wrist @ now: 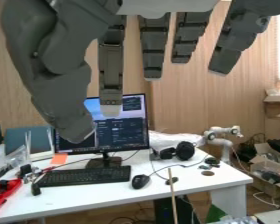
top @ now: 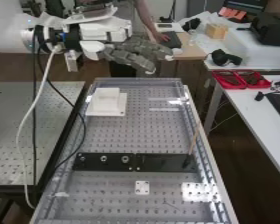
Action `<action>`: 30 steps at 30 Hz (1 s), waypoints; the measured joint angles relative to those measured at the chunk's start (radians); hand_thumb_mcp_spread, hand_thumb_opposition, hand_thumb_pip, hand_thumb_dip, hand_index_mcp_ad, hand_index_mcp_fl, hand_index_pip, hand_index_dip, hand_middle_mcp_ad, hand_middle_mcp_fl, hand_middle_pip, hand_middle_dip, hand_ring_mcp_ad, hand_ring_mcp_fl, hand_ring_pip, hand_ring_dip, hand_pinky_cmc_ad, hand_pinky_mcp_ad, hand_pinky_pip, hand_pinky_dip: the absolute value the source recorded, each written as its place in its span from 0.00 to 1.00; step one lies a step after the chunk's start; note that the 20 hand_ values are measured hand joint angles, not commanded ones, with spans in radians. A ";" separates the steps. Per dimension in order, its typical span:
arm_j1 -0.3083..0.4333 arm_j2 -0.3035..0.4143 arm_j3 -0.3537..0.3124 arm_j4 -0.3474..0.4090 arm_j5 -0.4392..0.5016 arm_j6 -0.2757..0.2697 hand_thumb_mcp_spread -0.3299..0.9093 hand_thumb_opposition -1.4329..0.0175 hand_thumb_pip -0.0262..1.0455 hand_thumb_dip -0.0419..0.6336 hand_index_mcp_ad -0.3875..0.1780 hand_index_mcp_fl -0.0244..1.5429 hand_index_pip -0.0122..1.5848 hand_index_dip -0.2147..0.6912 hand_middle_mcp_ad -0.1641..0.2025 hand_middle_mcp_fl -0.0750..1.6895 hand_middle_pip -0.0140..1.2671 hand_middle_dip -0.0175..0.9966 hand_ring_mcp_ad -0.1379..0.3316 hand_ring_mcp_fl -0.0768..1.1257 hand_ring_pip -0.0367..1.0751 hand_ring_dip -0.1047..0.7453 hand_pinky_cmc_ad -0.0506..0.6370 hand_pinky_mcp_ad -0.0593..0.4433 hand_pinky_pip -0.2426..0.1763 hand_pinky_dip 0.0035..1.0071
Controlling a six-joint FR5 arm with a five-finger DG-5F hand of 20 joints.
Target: Grab the paper clip and place it in the clear container
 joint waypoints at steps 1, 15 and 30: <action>-0.001 0.005 0.005 -0.010 -0.003 -0.006 0.56 0.43 0.63 0.46 0.38 0.12 0.76 0.26 0.65 0.14 0.11 0.24 0.51 0.07 0.12 0.24 0.51 0.64 0.43 0.35; -0.033 0.054 0.036 -0.094 -0.022 -0.015 0.54 0.45 0.59 0.43 0.39 0.14 0.54 0.26 0.66 0.14 0.11 0.24 0.53 0.07 0.12 0.24 0.53 0.67 0.43 0.35; -0.045 0.080 0.041 -0.168 -0.058 -0.025 0.48 0.50 0.53 0.32 0.40 0.11 0.11 0.26 0.65 0.14 0.11 0.24 0.57 0.07 0.12 0.24 0.55 0.71 0.43 0.37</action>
